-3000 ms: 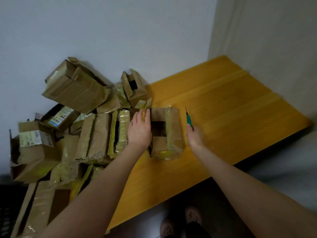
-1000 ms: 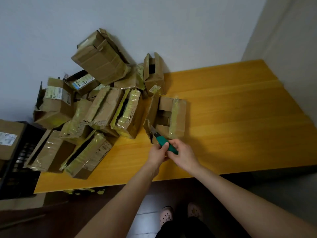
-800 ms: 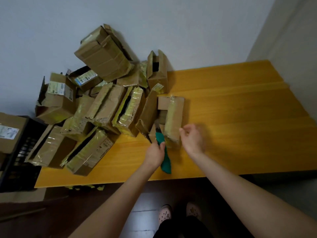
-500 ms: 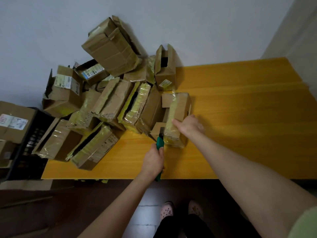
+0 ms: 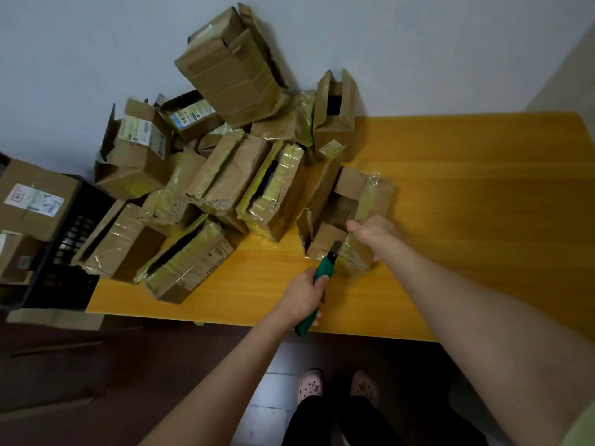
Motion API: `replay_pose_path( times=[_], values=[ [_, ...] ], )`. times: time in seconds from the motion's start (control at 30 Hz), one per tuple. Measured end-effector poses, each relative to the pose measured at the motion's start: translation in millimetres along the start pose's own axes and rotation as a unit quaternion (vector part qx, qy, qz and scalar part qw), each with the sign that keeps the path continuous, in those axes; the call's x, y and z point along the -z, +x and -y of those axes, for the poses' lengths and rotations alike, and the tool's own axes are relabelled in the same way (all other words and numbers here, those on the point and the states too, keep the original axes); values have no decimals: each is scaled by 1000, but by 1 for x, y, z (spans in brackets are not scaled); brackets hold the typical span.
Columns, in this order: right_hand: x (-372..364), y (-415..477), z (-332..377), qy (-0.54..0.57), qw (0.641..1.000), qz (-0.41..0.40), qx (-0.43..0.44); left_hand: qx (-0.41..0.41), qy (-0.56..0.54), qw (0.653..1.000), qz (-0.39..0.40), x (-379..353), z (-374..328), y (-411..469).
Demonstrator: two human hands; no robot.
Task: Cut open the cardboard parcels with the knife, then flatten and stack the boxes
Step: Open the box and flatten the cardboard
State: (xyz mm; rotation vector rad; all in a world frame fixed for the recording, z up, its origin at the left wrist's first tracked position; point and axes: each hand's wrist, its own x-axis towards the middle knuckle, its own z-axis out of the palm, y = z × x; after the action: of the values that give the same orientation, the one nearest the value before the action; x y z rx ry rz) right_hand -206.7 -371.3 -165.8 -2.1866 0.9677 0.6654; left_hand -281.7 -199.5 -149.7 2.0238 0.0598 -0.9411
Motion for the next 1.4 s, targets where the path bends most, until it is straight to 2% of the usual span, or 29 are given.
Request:
replay_pose_path(
  times=[0.17, 0.3, 0.67, 0.87, 1.13, 1.23, 1.4],
  values=[
    [1, -6, -3, 44, 999, 7, 7, 13, -50, 997, 48, 2, -2, -5],
    [-1, -5, -4, 64, 998, 5, 11, 13, -34, 998, 50, 3, 0, -7],
    [-7, -9, -6, 67, 997, -20, 16, 26, -77, 993, 82, 5, 8, -25],
    [-5, -7, -2, 131, 991, -6, -21, 27, -62, 997, 48, 10, -3, -14],
    [-7, -6, -5, 211, 976, -2, -55, 39, -161, 983, 73, -13, 3, -21],
    [2, -8, 1, 214, 976, -5, -43, 33, -173, 983, 55, -20, -4, -17],
    [24, -1, -5, 216, 975, -27, -50, -1, -118, 993, 21, -5, 0, -12]
  ],
)
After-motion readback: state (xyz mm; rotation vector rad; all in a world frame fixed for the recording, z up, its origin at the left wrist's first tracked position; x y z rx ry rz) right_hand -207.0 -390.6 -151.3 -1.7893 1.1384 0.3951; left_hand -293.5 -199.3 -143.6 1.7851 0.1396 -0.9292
